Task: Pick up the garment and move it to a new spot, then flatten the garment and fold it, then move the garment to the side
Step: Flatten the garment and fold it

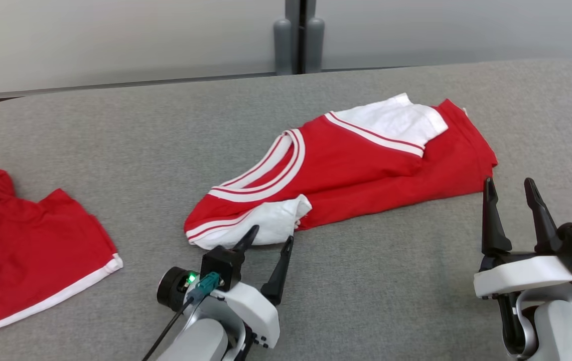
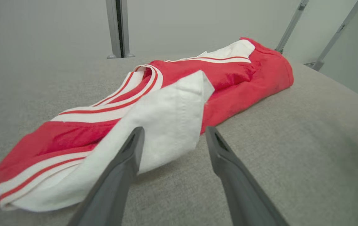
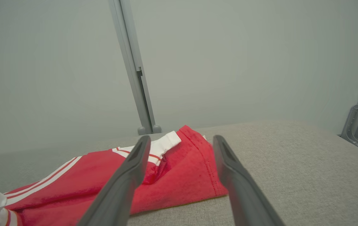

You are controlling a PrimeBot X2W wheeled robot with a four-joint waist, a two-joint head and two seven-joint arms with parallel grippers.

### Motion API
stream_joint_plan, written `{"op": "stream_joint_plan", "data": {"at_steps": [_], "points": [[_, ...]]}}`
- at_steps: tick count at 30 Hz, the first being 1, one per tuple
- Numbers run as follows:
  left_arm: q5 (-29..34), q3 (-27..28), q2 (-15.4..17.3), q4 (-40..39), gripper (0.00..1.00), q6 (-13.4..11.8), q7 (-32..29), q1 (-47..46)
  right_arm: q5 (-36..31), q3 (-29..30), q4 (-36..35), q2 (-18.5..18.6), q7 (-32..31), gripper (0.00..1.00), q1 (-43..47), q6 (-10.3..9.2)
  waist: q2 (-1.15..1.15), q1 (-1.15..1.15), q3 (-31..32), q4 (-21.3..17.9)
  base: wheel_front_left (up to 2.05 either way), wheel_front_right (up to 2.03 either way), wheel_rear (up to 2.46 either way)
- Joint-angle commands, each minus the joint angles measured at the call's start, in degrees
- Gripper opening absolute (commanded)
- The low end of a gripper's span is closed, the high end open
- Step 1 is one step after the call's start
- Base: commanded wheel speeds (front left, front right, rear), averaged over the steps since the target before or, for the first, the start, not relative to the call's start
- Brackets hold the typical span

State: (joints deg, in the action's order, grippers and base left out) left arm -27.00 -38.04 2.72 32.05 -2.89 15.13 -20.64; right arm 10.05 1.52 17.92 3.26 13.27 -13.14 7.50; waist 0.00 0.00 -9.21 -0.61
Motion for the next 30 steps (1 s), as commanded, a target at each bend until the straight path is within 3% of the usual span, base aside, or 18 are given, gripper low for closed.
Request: {"op": "stream_joint_plan", "data": {"at_steps": [1,12,19,20,21,22,23,30], "points": [[-1.2,-1.1,0.2,1.8,1.0,-1.0,0.0,-2.4,0.0,0.3,0.2,0.1,0.2,1.0,-0.8,-0.02,0.0,0.0,-1.4,-1.8,0.0,0.0,0.0],[-3.1,-3.5,0.3,8.9,1.0,-5.1,0.0,-7.8,0.0,0.5,1.1,-0.1,1.0,1.0,-1.9,-0.02,0.0,0.0,-2.9,-3.9,0.0,0.0,0.0],[-1.5,-4.1,0.3,9.7,1.0,-5.7,0.0,-8.2,-0.3,1.6,1.9,-0.2,1.3,1.0,-1.8,-0.02,0.0,0.0,-2.3,-2.9,0.0,0.0,0.0],[-1.4,-4.3,0.3,9.7,0.77,-5.4,0.0,-7.9,-0.3,1.8,2.1,-0.2,1.3,1.0,-1.7,-0.02,0.0,0.0,-2.1,-2.5,0.0,0.0,0.0],[-1.1,-4.6,0.3,9.6,0.33,-5.3,0.0,-7.7,-0.4,1.9,2.2,-0.2,1.4,1.0,-1.6,-0.02,0.0,0.0,-1.9,-2.1,0.0,0.0,0.0],[-0.7,-4.9,0.3,9.6,0.05,-5.1,0.0,-7.5,-0.5,1.9,2.4,-0.2,1.4,1.0,-1.5,-0.02,0.0,0.0,-1.6,-1.6,0.0,0.0,0.0],[-0.4,-5.1,0.3,9.7,0.0,-4.8,0.0,-7.3,-0.6,1.9,2.5,-0.2,1.4,1.0,-1.4,-0.02,0.0,0.0,-1.3,-1.2,0.0,0.0,0.0],[3.8,-3.5,1.7,7.8,0.0,-5.8,0.0,-7.3,-0.4,1.7,3.5,-0.2,1.5,1.0,-0.5,-0.01,0.0,0.0,1.6,2.5,0.0,0.0,0.0]]}}
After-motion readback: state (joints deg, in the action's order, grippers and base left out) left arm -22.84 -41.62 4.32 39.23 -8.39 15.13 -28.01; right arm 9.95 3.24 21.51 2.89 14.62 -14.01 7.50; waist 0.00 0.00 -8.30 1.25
